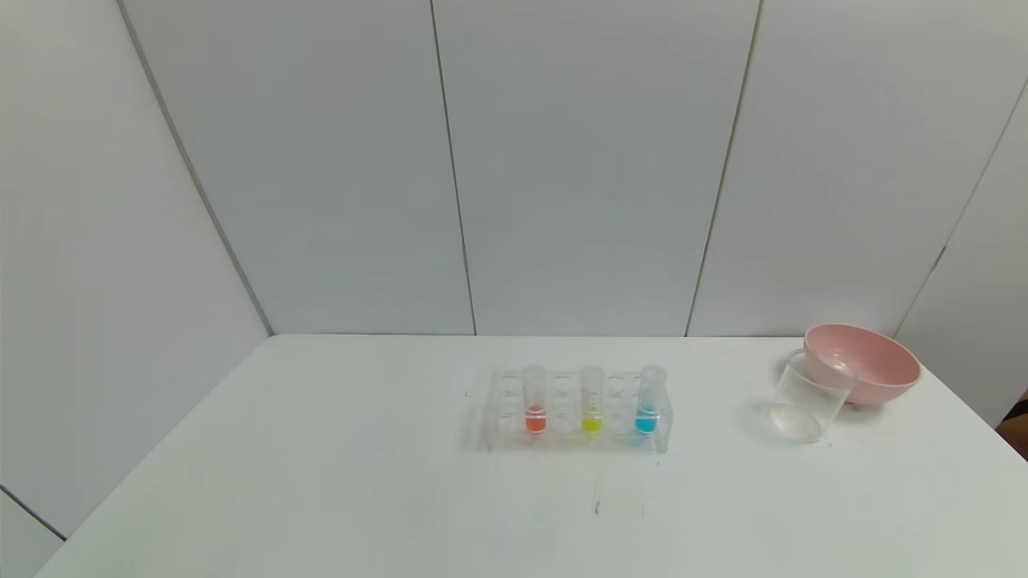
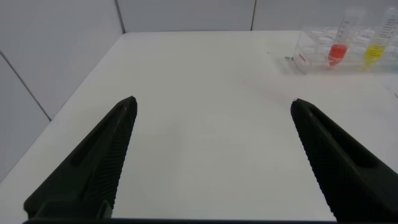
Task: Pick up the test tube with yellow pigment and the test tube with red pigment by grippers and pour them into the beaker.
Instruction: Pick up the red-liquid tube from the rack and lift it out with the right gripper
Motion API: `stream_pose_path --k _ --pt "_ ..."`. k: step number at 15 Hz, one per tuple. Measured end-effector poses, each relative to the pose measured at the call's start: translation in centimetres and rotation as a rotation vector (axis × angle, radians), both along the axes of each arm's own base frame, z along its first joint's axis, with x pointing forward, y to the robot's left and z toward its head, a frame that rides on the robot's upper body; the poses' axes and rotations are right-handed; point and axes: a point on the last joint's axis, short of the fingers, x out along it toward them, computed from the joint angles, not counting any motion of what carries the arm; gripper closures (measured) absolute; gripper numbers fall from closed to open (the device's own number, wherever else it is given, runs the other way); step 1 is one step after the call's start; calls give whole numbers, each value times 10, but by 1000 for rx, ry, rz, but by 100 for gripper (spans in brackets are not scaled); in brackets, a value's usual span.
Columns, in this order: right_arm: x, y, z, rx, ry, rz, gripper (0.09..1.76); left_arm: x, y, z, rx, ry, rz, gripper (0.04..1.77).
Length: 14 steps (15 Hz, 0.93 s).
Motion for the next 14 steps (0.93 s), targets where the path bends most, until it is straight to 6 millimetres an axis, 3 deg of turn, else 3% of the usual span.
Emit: stream_pose_path --k 4,7,11,14 --pt "-9 1 55 2 -15 58 14 0 0 0 0 0 0 5" --pt "5 1 113 30 -34 80 14 0 0 0 0 0 0 5" --pt "64 2 182 100 -48 98 14 0 0 0 0 0 0 5" --pt "120 8 208 144 -42 97 14 0 0 0 0 0 0 5"
